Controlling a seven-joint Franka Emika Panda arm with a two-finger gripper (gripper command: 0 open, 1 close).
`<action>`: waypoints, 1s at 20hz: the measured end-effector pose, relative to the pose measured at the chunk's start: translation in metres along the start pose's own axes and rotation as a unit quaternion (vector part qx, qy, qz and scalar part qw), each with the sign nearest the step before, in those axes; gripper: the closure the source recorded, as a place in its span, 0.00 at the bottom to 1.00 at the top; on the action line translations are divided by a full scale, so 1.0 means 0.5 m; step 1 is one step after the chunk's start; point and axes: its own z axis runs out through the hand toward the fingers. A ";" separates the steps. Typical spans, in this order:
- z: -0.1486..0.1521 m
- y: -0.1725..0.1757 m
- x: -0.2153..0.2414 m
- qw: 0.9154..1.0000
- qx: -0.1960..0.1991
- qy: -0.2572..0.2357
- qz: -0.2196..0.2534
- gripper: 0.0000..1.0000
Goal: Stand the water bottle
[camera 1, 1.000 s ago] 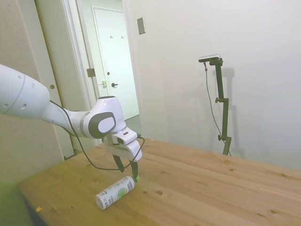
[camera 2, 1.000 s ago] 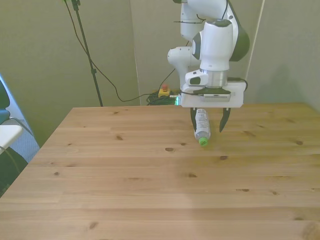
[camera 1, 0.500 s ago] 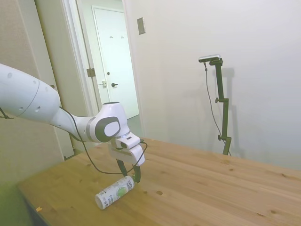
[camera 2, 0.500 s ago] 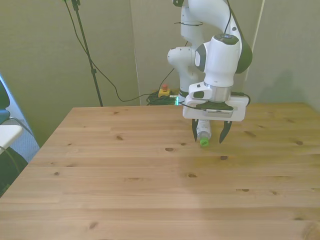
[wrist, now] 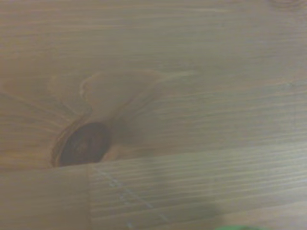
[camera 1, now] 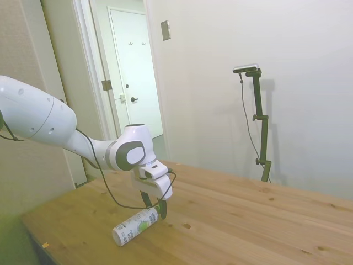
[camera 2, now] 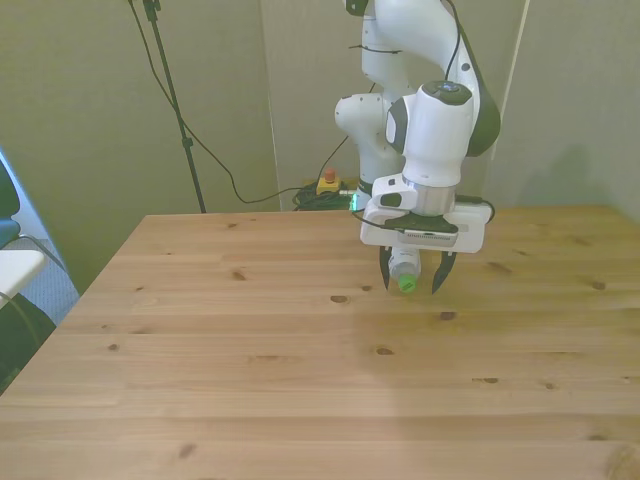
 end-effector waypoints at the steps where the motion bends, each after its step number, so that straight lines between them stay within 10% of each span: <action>1: 0.000 0.000 0.001 1.000 0.000 0.000 0.002 1.00; 20: -0.041 -0.025 0.018 0.996 0.025 0.025 0.087 1.00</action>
